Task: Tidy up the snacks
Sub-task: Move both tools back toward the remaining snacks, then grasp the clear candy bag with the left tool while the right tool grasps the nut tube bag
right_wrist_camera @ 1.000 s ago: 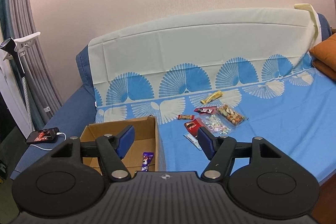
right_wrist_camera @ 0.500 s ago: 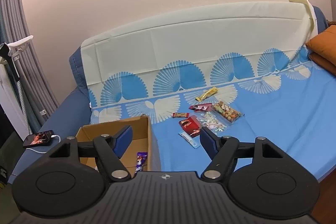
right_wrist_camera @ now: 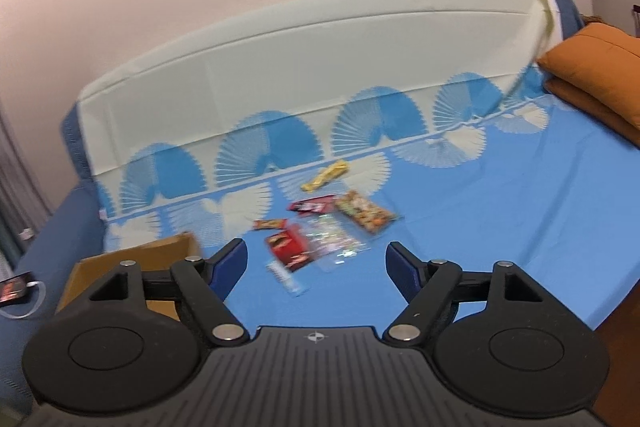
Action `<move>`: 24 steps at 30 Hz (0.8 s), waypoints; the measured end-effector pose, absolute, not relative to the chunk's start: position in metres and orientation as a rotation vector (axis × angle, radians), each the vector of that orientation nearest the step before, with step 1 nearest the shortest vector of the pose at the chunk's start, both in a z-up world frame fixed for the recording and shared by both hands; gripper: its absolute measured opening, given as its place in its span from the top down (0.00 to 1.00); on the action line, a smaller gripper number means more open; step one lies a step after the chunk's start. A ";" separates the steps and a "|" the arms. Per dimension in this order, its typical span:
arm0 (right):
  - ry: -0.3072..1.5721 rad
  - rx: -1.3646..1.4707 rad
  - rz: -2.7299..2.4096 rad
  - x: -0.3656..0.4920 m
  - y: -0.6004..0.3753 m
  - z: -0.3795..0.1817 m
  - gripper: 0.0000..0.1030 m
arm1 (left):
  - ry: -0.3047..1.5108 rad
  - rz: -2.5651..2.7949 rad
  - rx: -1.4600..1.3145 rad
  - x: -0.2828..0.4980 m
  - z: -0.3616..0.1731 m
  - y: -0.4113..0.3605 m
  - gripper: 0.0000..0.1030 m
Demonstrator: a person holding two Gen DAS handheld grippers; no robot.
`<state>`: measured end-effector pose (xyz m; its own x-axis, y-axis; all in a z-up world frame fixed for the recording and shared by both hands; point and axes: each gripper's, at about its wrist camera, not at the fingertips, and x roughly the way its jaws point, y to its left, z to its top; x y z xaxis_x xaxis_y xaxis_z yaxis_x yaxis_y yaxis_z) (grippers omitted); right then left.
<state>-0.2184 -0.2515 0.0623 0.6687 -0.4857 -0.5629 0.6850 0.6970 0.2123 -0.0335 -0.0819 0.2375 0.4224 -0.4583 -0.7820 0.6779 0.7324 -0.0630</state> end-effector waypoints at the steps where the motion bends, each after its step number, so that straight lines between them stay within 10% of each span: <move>1: 0.504 0.434 -0.691 -0.217 -0.265 0.057 0.19 | 0.907 -0.722 0.291 -0.024 0.225 -0.094 0.00; 24: 0.941 0.291 -0.532 0.070 -0.519 -0.182 0.09 | 1.244 -0.482 0.412 0.135 0.007 -0.223 0.00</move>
